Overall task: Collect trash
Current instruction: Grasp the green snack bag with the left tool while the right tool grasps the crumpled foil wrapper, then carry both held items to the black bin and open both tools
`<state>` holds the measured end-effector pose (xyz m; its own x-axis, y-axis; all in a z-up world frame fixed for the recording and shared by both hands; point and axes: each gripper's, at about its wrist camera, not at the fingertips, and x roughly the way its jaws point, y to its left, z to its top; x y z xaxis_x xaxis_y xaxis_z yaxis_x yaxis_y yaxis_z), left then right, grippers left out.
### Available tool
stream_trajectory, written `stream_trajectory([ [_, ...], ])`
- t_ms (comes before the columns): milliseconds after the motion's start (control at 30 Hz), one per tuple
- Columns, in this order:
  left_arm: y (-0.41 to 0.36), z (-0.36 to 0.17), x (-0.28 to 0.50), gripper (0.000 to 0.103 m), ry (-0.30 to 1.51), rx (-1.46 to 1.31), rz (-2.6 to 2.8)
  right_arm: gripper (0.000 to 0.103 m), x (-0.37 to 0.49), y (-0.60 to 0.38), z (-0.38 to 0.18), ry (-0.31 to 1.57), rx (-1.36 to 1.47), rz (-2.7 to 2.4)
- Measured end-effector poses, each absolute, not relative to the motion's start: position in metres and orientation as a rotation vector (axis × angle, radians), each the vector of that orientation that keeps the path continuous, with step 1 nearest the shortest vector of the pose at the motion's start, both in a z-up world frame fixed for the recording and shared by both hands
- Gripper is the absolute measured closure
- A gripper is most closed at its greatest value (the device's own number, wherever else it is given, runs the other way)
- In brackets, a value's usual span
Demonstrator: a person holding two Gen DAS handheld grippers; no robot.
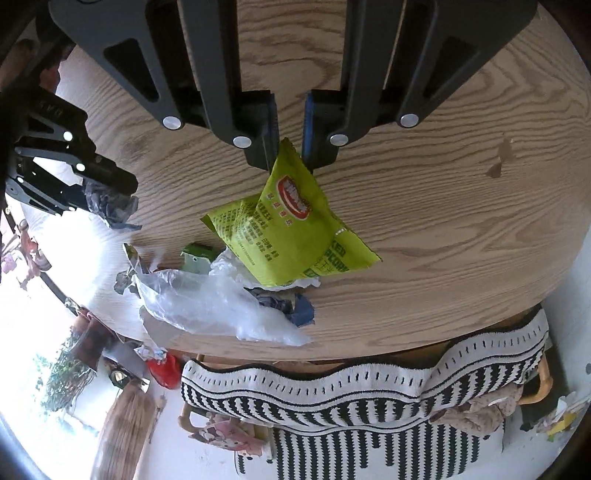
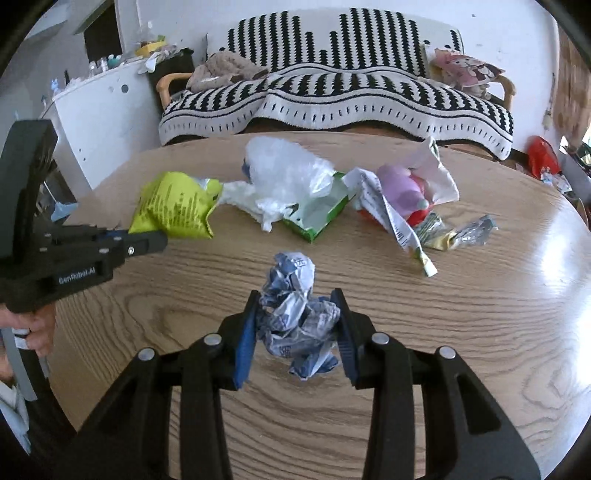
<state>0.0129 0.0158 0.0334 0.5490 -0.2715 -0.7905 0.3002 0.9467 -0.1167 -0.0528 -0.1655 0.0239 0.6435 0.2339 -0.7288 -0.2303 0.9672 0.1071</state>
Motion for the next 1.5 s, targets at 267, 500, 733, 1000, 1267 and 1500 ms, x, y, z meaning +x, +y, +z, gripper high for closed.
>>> stream_trajectory([
  [267, 0.014, 0.034, 0.015, 0.094, 0.929, 0.013, -0.349, 0.065, -0.047, -0.167, 0.024, 0.844, 0.012, 0.267],
  [500, 0.004, 0.04, 0.007, 0.094, 0.915, 0.032, -0.373, 0.065, -0.044, -0.184, 0.041, 0.797, 0.126, 0.274],
  [733, -0.003, 0.059, -0.016, 0.094, 0.878, -0.001, -0.385, 0.065, -0.061, -0.194, 0.058, 0.749, 0.167, 0.234],
  [1000, -0.097, 0.104, -0.111, 0.094, 0.768, 0.078, -0.599, 0.065, -0.179, -0.308, 0.11, 0.606, 0.298, 0.064],
  [1267, -0.249, 0.063, -0.226, 0.094, 0.94, 0.252, -0.954, 0.064, -0.321, -0.417, 0.091, 0.622, 0.394, -0.174],
  [1500, -0.318, -0.024, -0.257, 0.094, 1.203, 0.377, -1.006, 0.064, -0.368, -0.462, -0.035, 0.836, 0.613, -0.254],
])
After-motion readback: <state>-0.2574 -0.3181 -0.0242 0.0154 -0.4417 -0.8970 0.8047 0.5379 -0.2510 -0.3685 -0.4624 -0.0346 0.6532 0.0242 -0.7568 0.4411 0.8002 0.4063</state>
